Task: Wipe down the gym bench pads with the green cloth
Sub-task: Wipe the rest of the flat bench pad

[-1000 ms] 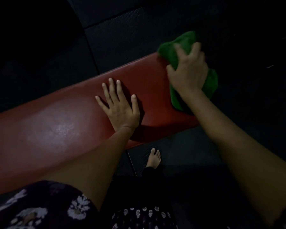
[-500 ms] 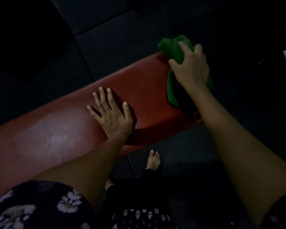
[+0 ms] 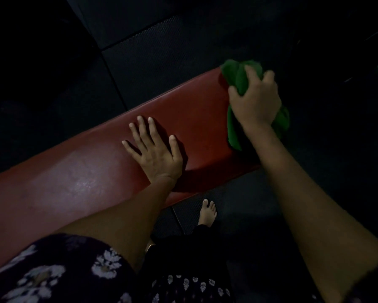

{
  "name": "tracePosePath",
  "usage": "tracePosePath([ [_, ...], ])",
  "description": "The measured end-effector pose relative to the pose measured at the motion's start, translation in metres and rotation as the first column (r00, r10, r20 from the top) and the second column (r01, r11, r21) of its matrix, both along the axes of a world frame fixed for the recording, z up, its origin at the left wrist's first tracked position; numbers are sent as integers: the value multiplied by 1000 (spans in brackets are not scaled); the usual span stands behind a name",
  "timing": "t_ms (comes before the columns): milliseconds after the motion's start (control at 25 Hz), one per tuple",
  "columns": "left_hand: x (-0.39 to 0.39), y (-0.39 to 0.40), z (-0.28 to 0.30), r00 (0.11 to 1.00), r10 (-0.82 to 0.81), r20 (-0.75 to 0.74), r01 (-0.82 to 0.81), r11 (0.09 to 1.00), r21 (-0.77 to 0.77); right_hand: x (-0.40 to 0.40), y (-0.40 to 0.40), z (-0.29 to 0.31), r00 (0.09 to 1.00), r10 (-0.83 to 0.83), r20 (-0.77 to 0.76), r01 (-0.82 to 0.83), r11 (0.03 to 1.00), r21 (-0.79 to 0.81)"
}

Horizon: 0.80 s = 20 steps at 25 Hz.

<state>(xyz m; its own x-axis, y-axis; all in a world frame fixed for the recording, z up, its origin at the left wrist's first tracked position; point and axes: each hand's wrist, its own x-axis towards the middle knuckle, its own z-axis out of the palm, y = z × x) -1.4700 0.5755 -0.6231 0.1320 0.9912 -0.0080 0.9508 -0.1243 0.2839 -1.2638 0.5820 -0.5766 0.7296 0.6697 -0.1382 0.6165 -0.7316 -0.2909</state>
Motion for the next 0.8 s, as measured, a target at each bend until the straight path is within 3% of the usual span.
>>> tracePosePath([
  [120, -1, 1, -1, 1000, -5, 11, 6, 1000, -3, -21, 7, 6, 974, 222, 37, -222, 975, -6],
  [280, -2, 1, -2, 1000, -4, 20, 4, 1000, 9, -38, -72, 5, 791, 609, 64, -607, 793, -52],
  [360, -1, 0, -1, 1000, -6, 22, 6, 1000, 3, -24, -73, 6, 834, 549, 53, -547, 835, -60],
  [440, 0, 1, 2, 1000, 1, 31, -1, 1000, -18, -16, -42, 6, 961, 276, 33, -273, 959, -74],
  [480, 0, 1, 3, 999, 3, 42, -2, 1000, -22, -20, -25, 10, 982, 183, 34, -181, 982, -63],
  [560, -3, 1, 5, 996, -7, 84, 9, 1000, -23, -48, -10, 13, 957, 284, 59, -280, 958, -58],
  [640, -8, 3, 8, 984, -16, 176, 26, 998, -50, -75, -25, 12, 790, 609, 66, -603, 792, -93],
  [680, -11, 3, 11, 971, -9, 239, 28, 997, -74, -77, -36, 10, 700, 712, 58, -703, 701, -117],
  [720, -14, 4, 16, 951, -1, 308, 35, 994, -105, -70, -42, 10, 673, 738, 49, -727, 673, -136],
  [800, -24, 6, 28, 900, 8, 437, 68, 985, -156, -52, -38, 13, 825, 562, 58, -553, 824, -125],
])
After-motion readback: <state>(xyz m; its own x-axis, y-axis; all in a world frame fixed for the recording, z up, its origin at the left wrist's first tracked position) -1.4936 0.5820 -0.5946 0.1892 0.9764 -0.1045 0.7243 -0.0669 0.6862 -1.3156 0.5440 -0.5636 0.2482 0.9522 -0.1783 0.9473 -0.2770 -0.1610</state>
